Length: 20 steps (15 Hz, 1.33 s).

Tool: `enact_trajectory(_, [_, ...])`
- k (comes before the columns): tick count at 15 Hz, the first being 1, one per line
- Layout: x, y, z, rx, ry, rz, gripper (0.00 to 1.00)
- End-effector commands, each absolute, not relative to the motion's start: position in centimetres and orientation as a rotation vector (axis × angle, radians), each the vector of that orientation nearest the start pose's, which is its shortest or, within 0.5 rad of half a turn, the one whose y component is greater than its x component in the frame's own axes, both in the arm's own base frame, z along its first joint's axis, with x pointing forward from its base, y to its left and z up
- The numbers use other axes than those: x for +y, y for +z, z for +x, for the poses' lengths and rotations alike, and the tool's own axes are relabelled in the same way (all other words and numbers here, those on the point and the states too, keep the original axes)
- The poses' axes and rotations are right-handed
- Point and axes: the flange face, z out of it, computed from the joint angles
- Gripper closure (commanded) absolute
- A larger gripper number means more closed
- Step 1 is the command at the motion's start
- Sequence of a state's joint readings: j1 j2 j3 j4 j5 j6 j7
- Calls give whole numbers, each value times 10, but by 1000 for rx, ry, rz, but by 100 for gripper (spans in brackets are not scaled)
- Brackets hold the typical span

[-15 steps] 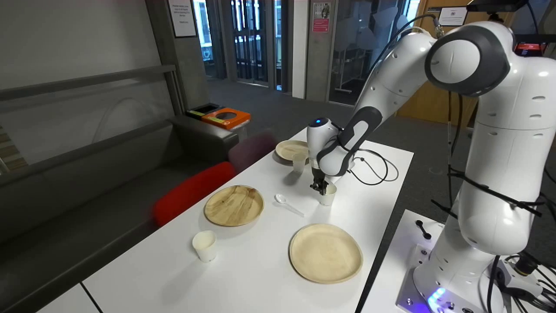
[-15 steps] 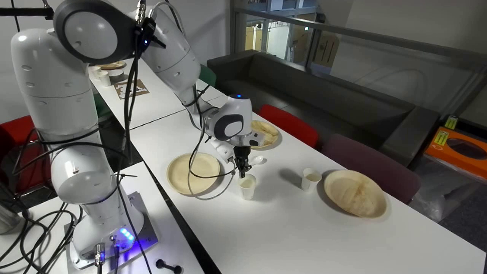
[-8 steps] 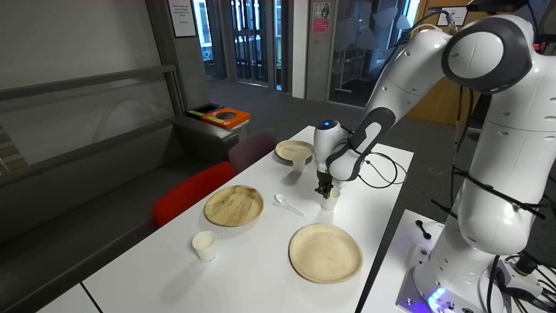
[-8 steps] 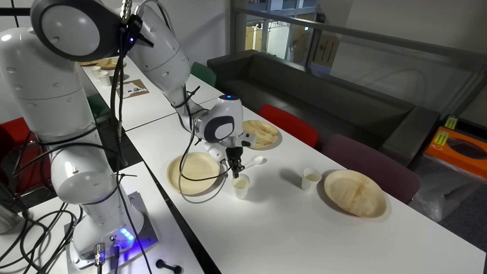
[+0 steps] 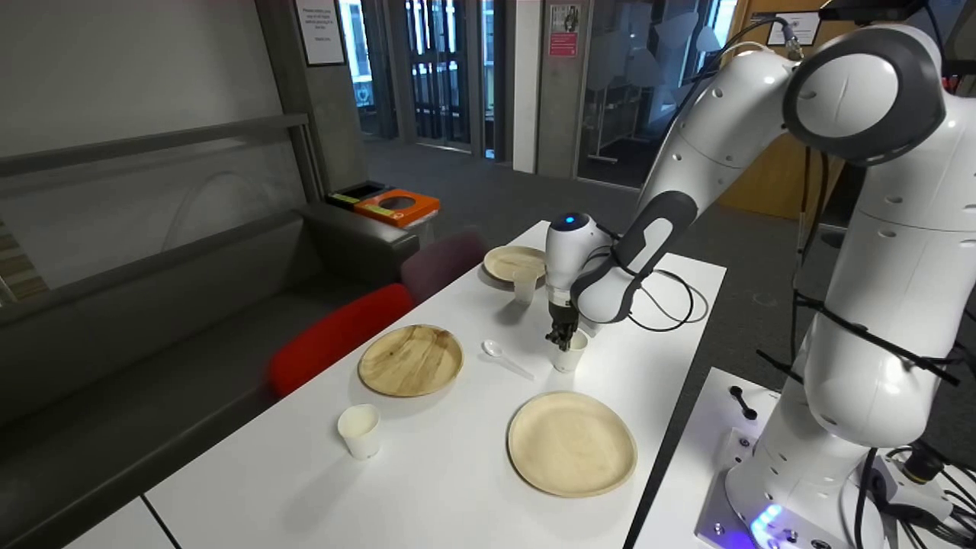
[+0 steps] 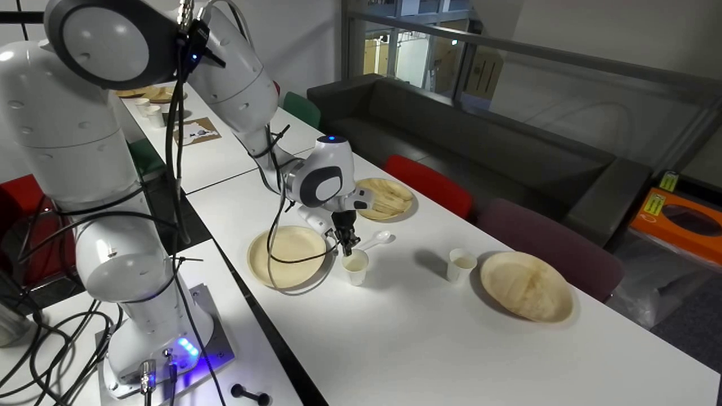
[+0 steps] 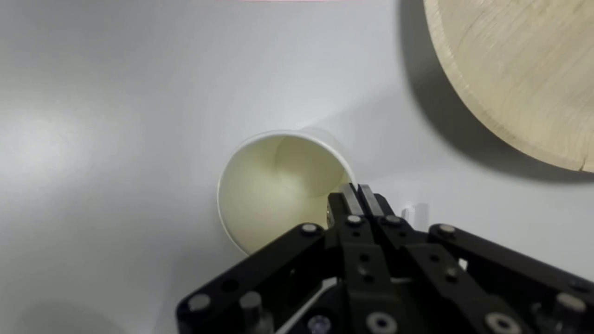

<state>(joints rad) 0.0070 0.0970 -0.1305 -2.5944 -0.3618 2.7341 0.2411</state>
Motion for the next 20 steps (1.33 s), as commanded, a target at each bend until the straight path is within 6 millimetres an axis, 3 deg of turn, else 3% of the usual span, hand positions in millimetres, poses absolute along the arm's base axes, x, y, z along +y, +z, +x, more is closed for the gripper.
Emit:
enact_trajectory(1, [-35,236,437,-13,-134,-3299,99])
enact_trajectory(2, [-33,235,437,-22,-132,-3299,99])
enact_trajectory(3, [-31,235,438,-28,-130,-3300,72])
enact_trajectory(5, [-29,235,439,-36,-123,-3300,64])
enact_trajectory(9, [-31,243,439,-13,-149,-3301,35])
enact_trajectory(13, [-30,291,433,64,-214,-3322,5])
enact_trajectory(15, [-28,320,426,71,-167,-3303,0])
enact_trajectory(20, [-33,388,416,160,132,-3210,0])
